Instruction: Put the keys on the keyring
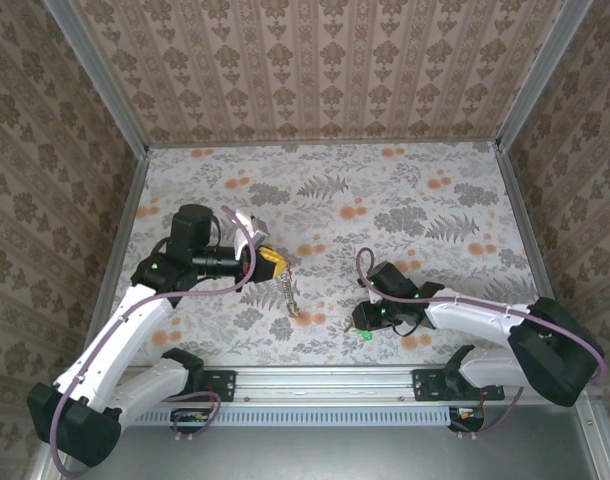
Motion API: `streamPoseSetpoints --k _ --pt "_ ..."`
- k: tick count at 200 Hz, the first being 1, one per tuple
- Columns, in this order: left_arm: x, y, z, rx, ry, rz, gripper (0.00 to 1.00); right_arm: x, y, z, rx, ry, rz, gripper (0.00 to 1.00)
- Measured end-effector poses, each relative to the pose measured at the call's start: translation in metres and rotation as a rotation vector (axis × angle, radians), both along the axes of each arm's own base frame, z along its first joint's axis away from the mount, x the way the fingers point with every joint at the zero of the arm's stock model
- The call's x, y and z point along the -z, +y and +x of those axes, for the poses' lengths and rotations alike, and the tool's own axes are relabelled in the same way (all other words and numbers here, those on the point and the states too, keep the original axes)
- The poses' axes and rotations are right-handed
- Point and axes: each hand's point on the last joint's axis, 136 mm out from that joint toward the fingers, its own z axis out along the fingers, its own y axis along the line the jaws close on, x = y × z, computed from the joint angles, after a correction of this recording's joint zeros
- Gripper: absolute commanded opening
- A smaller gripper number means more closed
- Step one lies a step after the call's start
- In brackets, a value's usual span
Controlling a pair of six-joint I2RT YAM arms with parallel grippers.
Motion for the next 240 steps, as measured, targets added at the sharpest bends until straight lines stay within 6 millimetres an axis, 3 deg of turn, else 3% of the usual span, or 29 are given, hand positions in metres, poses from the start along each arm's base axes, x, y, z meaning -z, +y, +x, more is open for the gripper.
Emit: streamPoseSetpoints --k 55,108,166,240 --pt "0.0 0.0 0.0 0.0 0.0 0.0 0.0 -0.025 0.0 0.002 0.014 -0.099 0.02 0.28" --pt "0.0 0.0 0.0 0.0 0.0 0.0 0.0 -0.012 -0.001 -0.013 -0.051 -0.08 -0.115 0.27" --pt "0.0 0.0 0.0 0.0 0.0 0.0 0.0 -0.014 0.014 -0.009 -0.124 -0.131 -0.312 0.27" --pt "0.0 0.0 0.0 0.0 0.0 0.0 0.0 -0.001 -0.001 -0.011 -0.139 -0.116 -0.465 0.27"
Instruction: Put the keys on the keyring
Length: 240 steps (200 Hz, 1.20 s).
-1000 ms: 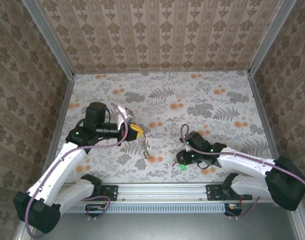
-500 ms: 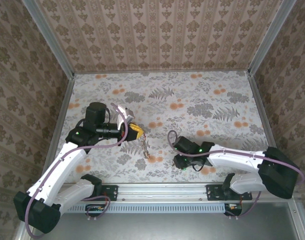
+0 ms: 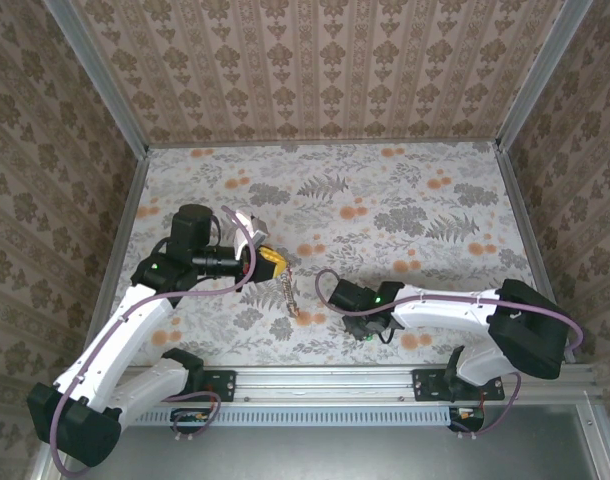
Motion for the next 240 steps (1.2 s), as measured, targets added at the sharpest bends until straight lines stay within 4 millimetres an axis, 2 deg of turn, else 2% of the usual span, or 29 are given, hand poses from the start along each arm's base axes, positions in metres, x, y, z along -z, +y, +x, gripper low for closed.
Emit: streamPoseSetpoints --k 128,240 --pt "0.0 0.0 0.0 0.0 0.0 0.0 0.0 -0.0006 0.0041 0.0032 -0.013 -0.007 -0.003 0.26" --pt "0.0 0.0 0.0 0.0 0.0 0.0 0.0 0.0029 0.0074 0.0059 -0.016 -0.011 0.001 0.19"
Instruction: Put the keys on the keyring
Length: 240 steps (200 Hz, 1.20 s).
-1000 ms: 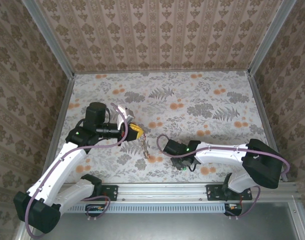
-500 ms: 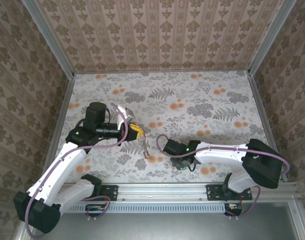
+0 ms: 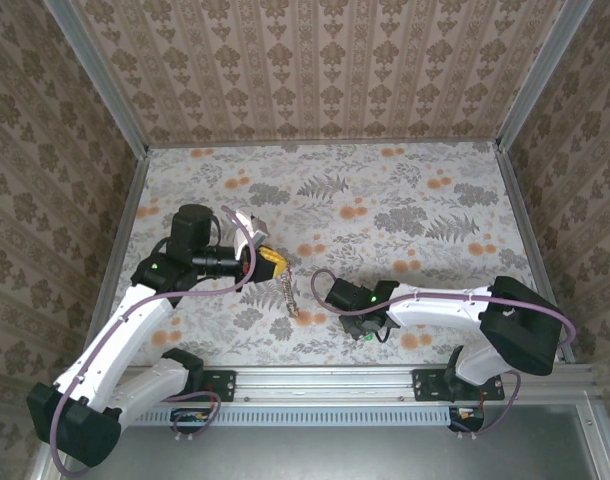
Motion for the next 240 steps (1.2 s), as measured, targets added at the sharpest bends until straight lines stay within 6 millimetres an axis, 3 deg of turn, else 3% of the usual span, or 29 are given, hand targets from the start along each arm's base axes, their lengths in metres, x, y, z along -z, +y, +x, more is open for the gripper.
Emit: streamPoseSetpoints --k 240 --pt "-0.0002 0.0001 -0.0001 -0.002 0.005 -0.001 0.0 0.0032 -0.0052 0.0043 0.018 -0.013 -0.007 0.12"
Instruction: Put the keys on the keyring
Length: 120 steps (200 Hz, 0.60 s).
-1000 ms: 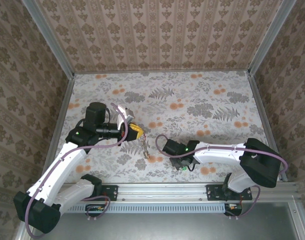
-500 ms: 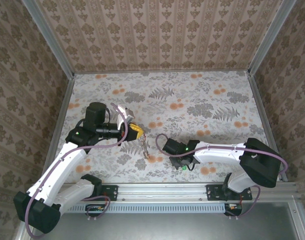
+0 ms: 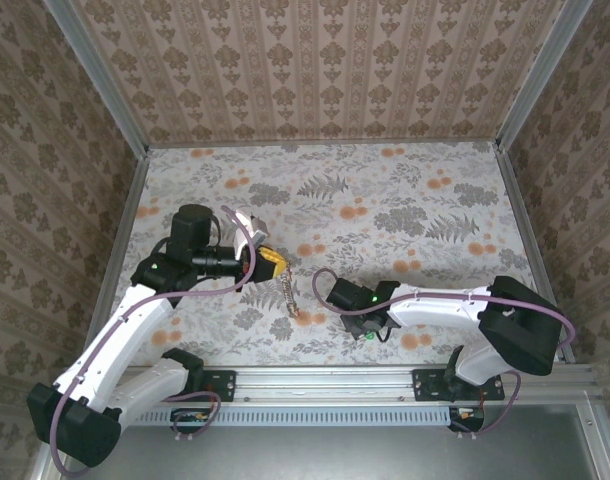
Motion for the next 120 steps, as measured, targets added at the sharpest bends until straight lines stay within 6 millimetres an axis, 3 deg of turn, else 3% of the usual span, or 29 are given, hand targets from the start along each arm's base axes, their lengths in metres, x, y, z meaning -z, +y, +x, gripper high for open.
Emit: streamPoseSetpoints --k 58,79,120 --pt "0.0 0.0 0.0 0.0 0.0 0.0 0.0 -0.015 -0.003 -0.001 -0.017 -0.04 0.048 0.0" --pt "0.0 0.0 0.0 0.0 0.0 0.0 0.0 -0.045 0.002 0.001 -0.059 -0.112 0.14 0.0" --pt "0.001 -0.002 -0.001 0.011 0.0 0.004 0.0 -0.127 0.017 -0.007 -0.226 -0.274 0.396 0.0"
